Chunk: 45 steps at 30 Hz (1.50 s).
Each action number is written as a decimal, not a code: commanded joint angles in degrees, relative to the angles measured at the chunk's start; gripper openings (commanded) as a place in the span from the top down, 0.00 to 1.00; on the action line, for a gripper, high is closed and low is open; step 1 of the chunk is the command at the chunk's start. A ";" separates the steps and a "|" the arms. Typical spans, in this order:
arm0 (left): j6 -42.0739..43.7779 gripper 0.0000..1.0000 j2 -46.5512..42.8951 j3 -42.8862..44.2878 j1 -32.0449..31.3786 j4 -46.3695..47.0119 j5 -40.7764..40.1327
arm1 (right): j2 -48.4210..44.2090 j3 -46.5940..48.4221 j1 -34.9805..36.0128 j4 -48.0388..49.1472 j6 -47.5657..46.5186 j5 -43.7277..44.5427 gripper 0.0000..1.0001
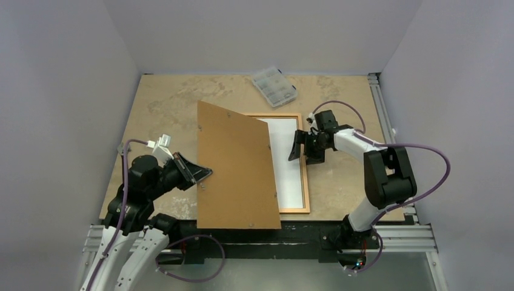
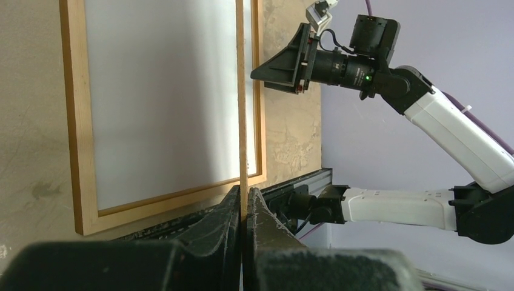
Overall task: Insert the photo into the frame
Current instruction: Move the photo frame to the center of the board, then adjust the photo frame item.
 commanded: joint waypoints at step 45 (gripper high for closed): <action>-13.71 1.00 -13.56 -12.70 -0.02 29.48 -1.32 | -20.50 12.92 29.86 -21.83 8.09 24.75 0.70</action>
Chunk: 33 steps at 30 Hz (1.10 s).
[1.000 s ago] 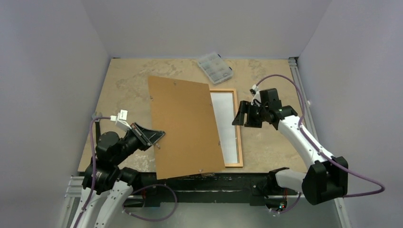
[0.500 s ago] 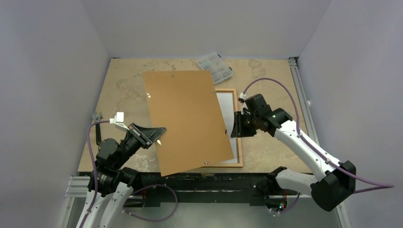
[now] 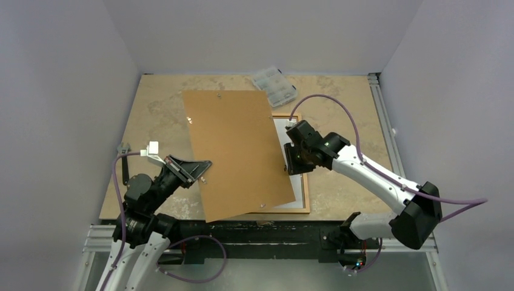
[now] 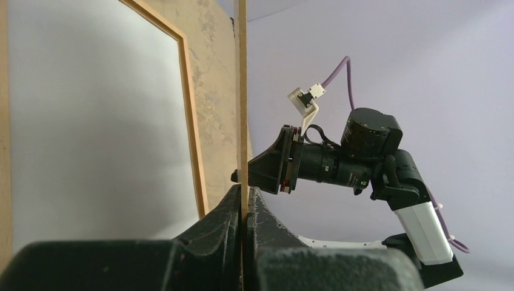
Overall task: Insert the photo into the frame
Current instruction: Adjust the photo frame item.
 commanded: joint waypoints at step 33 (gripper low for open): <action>2.13 1.00 7.43 -2.59 -0.04 11.60 4.22 | -8.39 -10.05 -23.17 12.54 -2.45 -16.64 0.67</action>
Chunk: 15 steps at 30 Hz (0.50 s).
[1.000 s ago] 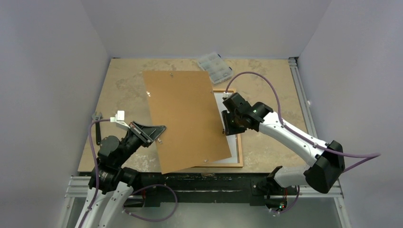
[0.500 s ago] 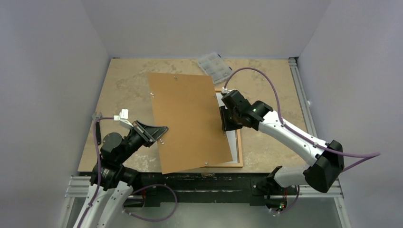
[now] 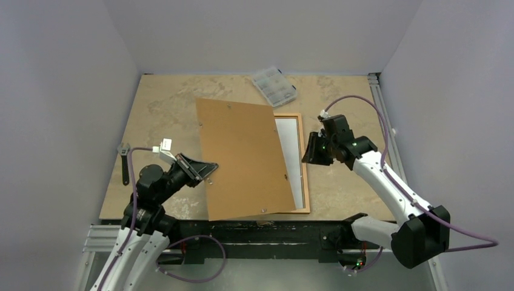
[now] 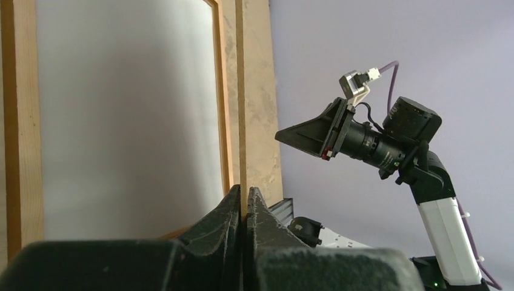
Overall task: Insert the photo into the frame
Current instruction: Adjust the photo frame item, then place the photo frame item in the photo frame.
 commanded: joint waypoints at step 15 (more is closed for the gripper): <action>4.18 1.00 12.46 -0.93 4.56 17.15 12.09 | 3.60 -12.12 -17.85 10.41 -4.61 -28.97 0.62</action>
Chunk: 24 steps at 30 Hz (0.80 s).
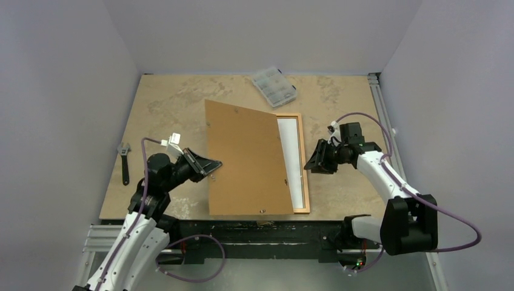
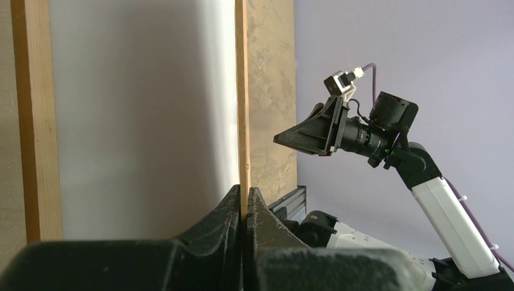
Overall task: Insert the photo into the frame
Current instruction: Place the photo frame item in the photo frame.
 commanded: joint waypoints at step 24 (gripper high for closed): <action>-1.46 1.00 20.13 -3.41 4.68 36.44 13.28 | 0.13 -2.65 0.78 3.91 -2.86 7.28 0.47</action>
